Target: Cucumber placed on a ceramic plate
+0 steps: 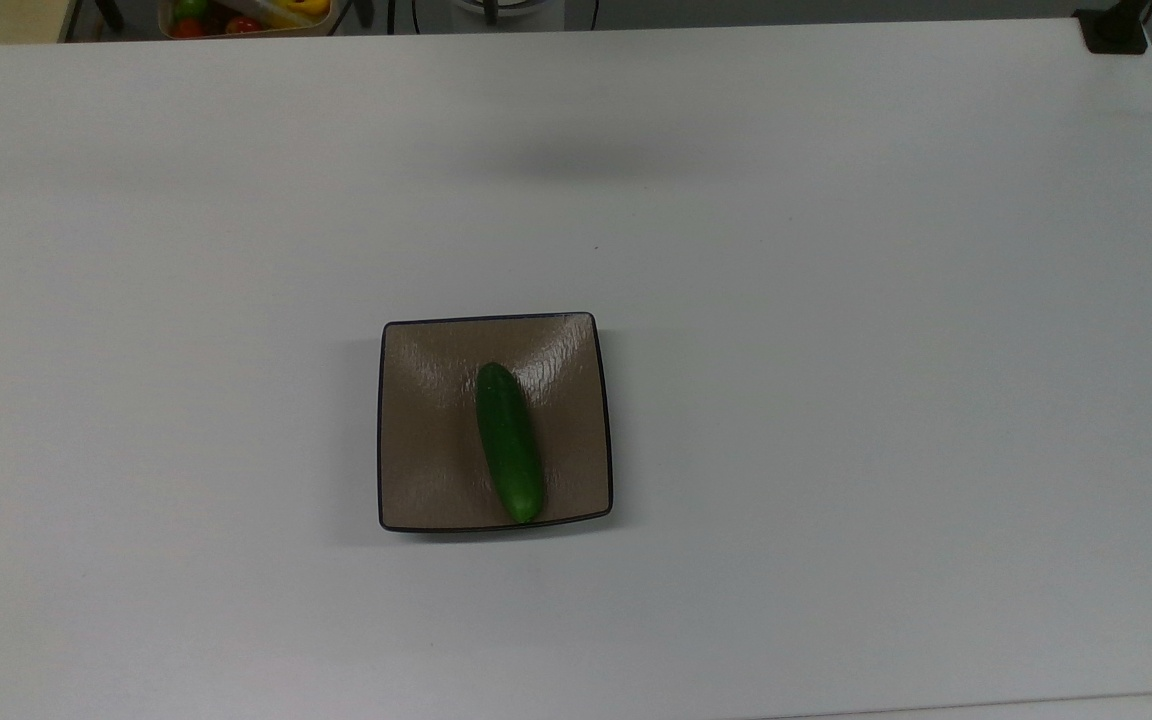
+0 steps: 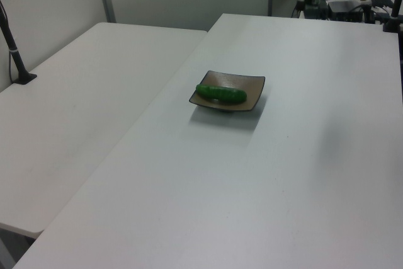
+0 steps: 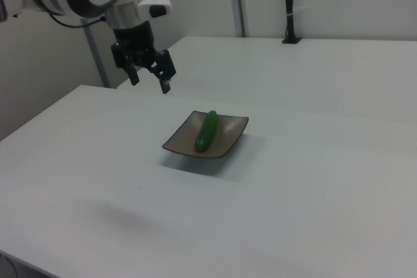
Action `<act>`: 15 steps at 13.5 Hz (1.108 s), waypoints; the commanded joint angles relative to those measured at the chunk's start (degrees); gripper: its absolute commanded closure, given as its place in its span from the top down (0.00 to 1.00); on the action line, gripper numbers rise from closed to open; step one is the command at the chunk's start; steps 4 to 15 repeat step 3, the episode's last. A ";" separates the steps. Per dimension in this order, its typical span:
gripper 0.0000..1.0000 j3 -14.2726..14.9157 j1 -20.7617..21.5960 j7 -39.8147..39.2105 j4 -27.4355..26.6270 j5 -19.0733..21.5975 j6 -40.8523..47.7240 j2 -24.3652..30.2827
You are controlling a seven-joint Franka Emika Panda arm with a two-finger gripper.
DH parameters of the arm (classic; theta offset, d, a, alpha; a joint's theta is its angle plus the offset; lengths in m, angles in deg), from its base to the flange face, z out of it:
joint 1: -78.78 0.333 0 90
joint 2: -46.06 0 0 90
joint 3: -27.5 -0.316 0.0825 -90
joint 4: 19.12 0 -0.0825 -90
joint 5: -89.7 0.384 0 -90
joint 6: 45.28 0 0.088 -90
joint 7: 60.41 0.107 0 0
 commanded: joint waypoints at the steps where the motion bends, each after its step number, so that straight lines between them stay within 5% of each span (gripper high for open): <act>1: 1.00 0.23 -0.31 -3.11 -0.35 -0.58 -1.60 -0.19; 15: 1.00 0.23 -0.31 -3.02 -0.35 -0.58 -1.42 -0.19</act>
